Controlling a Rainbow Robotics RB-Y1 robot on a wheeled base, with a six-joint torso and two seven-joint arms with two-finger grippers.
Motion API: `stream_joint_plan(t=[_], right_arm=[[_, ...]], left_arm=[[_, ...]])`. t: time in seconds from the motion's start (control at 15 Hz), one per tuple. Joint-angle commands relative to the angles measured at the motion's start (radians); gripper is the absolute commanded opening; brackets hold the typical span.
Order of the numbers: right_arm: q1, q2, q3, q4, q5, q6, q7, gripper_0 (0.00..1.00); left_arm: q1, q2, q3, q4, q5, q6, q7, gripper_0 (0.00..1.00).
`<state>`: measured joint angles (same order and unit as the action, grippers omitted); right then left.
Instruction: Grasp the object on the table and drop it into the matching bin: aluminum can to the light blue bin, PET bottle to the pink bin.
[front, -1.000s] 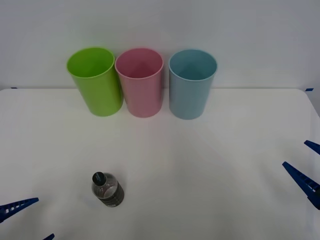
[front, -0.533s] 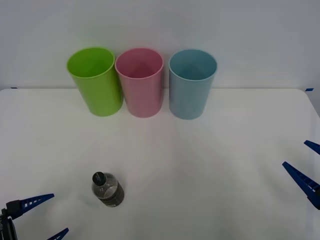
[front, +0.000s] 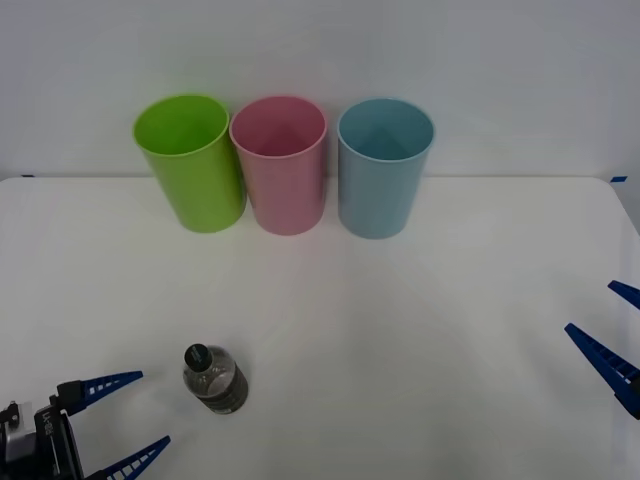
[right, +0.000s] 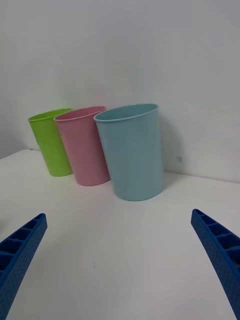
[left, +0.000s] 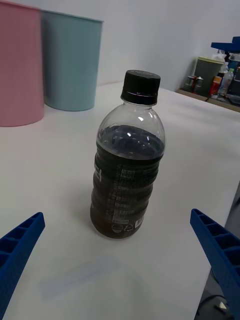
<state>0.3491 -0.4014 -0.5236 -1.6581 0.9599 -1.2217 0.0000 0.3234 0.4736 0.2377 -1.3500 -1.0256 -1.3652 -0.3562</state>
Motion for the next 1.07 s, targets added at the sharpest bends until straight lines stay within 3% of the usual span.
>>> stream_joint_plan(t=[0.07, 0.6, 1.07], right_arm=[[0.000, 0.000, 0.000, 0.000, 0.000, 0.000, 0.000, 1.00], [0.000, 0.000, 0.000, 0.000, 0.000, 0.000, 0.000, 1.00], [0.000, 0.000, 0.000, 0.000, 0.000, 0.000, 0.000, 1.00]], left_arm=[[-0.026, -0.044, 0.000, 0.000, -0.042, 0.002, 0.000, 1.00], [-0.090, -0.138, 0.003, 0.000, -0.149, 0.017, 0.003, 1.00], [-0.135, -0.170, -0.002, 0.000, -0.212, 0.041, 0.019, 1.00]])
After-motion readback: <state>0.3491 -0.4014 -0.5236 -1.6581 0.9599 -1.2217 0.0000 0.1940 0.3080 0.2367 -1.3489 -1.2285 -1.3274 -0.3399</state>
